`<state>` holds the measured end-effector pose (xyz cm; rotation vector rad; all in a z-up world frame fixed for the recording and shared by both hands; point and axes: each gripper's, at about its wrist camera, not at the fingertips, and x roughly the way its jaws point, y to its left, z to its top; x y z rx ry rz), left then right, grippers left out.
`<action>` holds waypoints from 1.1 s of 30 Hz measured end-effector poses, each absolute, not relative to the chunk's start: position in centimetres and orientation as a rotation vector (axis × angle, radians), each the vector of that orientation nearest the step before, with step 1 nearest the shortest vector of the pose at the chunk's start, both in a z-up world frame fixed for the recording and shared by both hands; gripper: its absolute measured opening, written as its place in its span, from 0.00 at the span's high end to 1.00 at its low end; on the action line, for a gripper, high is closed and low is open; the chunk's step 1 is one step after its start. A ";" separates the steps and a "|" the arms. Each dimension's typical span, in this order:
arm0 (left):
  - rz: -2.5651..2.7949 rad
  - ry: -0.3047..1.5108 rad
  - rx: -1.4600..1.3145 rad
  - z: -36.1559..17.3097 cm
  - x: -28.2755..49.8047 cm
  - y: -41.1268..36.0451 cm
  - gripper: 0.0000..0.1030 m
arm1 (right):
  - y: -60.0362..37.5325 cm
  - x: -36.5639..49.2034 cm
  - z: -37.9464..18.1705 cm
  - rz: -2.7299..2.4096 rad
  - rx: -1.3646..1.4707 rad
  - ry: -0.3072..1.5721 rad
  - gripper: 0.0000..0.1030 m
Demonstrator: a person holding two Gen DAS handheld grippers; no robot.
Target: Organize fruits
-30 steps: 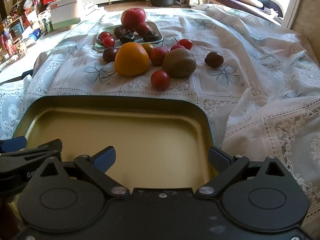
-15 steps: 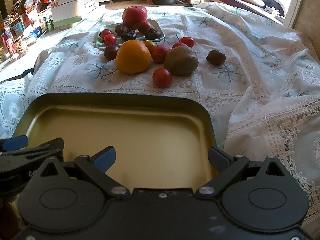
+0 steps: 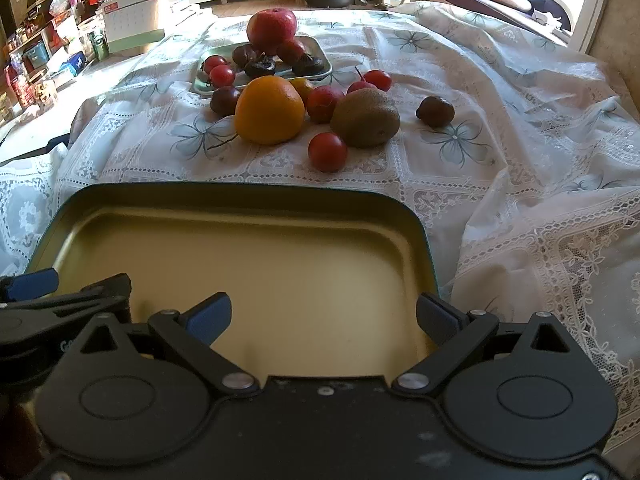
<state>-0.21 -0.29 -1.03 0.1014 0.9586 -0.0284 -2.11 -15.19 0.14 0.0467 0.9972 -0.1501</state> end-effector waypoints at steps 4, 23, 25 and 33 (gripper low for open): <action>-0.030 0.961 0.100 -1.2 -0.4 -0.3 0.32 | -15.1 -2.1 0.1 -0.149 0.046 0.998 0.00; -0.044 0.968 0.080 -0.3 -0.1 -0.1 0.43 | -15.2 -2.3 0.8 -0.098 0.081 0.983 0.01; -0.056 0.956 0.063 0.5 0.3 0.0 0.44 | -15.7 -2.0 1.8 -0.076 0.108 0.965 0.01; -0.134 0.867 0.008 5.3 5.1 -0.2 0.44 | -21.2 2.8 8.4 -0.083 0.199 0.789 0.03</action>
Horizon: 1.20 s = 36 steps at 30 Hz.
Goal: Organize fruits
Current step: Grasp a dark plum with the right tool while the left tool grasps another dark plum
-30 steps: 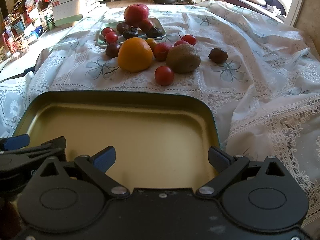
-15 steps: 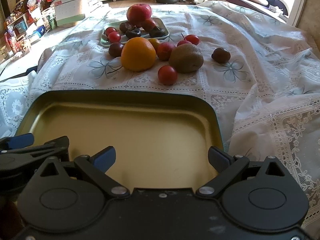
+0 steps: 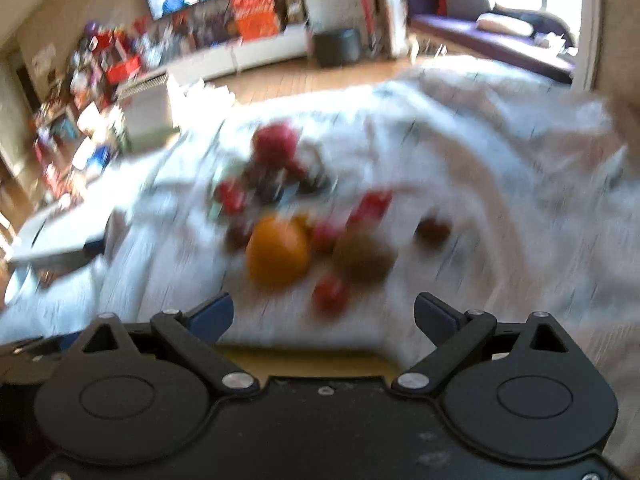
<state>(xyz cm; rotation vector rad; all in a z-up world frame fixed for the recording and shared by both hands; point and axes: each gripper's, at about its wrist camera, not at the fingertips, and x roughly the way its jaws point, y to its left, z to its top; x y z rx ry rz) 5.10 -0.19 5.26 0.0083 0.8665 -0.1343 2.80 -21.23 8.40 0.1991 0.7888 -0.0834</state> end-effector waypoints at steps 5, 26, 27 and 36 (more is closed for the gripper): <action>-0.153 0.841 0.038 6.0 8.5 -2.0 0.44 | -25.5 7.9 9.0 -0.105 0.168 0.788 0.03; -0.254 1.004 0.015 2.5 19.0 -6.6 0.44 | -33.1 17.8 2.5 -0.184 0.318 1.056 0.58; -0.254 1.004 0.016 2.3 19.3 -6.7 0.44 | -32.9 18.1 2.3 -0.189 0.309 1.061 0.57; -0.254 1.022 0.035 0.1 21.6 -6.7 0.44 | -33.0 19.7 -0.4 -0.234 0.303 1.146 0.54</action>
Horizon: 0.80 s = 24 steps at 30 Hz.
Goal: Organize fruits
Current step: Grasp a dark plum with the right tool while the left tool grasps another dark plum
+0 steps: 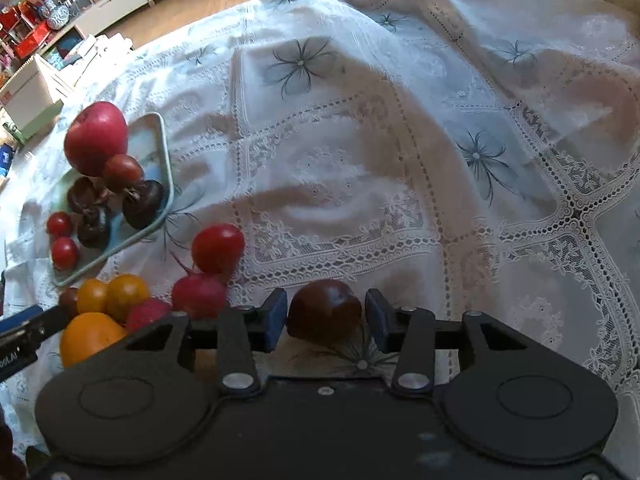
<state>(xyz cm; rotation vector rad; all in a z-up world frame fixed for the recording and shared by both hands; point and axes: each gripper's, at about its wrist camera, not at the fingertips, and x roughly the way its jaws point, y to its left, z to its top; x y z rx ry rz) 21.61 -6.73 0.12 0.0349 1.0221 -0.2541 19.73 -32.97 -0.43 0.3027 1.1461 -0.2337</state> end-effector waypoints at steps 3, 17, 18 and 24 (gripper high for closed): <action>-0.242 1.015 0.034 -0.5 22.3 -7.0 0.41 | -32.8 19.8 -0.7 -0.237 0.287 1.151 0.53; -0.131 0.949 -0.064 -1.0 20.6 -4.5 0.45 | -33.0 19.2 -0.6 -0.244 0.326 1.129 0.59; -0.120 0.954 -0.076 -1.1 20.9 -4.3 0.45 | -33.0 19.2 -0.6 -0.245 0.326 1.128 0.59; -0.136 0.973 -0.029 -1.5 22.2 -5.8 0.43 | -33.1 19.2 -0.6 -0.243 0.327 1.131 0.58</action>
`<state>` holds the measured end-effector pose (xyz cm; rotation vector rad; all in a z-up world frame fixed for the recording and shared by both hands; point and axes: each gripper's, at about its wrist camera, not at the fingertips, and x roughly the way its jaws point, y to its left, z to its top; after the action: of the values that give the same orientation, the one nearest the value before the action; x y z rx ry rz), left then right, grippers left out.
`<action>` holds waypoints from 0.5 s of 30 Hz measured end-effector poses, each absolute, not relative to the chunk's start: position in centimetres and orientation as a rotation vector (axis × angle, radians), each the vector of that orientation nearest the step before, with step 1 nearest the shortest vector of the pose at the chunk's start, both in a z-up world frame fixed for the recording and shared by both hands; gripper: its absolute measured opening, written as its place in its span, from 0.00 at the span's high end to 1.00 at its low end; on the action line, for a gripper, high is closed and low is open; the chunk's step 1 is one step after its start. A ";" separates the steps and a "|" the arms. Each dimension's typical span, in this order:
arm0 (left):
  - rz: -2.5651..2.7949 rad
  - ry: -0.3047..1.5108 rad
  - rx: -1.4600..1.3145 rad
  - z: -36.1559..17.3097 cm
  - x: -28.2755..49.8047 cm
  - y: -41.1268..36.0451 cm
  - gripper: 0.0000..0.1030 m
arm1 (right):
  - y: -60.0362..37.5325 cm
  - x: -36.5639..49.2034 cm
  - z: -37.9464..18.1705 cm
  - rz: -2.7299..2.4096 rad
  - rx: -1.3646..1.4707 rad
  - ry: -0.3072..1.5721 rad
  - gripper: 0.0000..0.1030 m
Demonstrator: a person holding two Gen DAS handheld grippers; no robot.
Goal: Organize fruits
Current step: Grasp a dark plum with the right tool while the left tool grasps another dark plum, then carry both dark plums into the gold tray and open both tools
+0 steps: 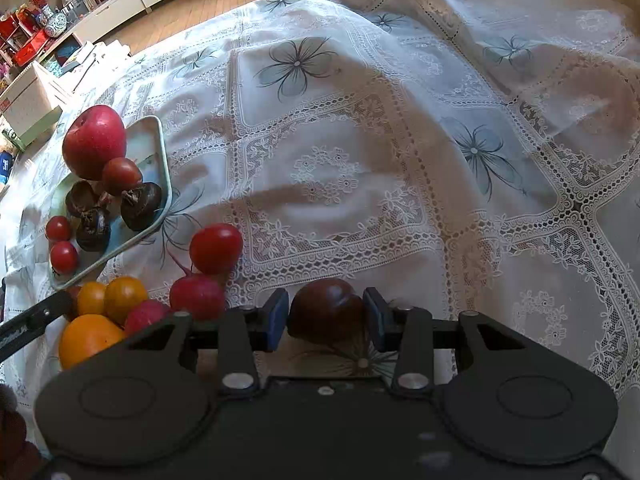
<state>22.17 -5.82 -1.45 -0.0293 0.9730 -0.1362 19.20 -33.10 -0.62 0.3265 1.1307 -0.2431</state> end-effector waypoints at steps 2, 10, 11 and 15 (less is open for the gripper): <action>-0.136 0.992 0.001 -2.0 22.4 -6.8 0.44 | -33.1 19.2 -0.6 -0.242 0.327 1.131 0.58; -0.133 1.033 -0.077 -3.3 23.8 -6.4 0.54 | -33.0 19.1 -0.5 -0.245 0.325 1.124 0.59; -0.141 1.027 -0.077 -3.2 23.7 -6.3 0.54 | -33.0 19.1 -0.5 -0.244 0.321 1.119 0.60; -0.152 1.011 -0.083 -2.1 22.5 -5.7 0.54 | -32.7 18.5 0.3 -0.220 0.307 1.084 0.60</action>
<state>22.53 -5.75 -2.06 -0.0826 1.0106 -0.1519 18.49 -32.70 0.33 0.3071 1.0838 -0.2197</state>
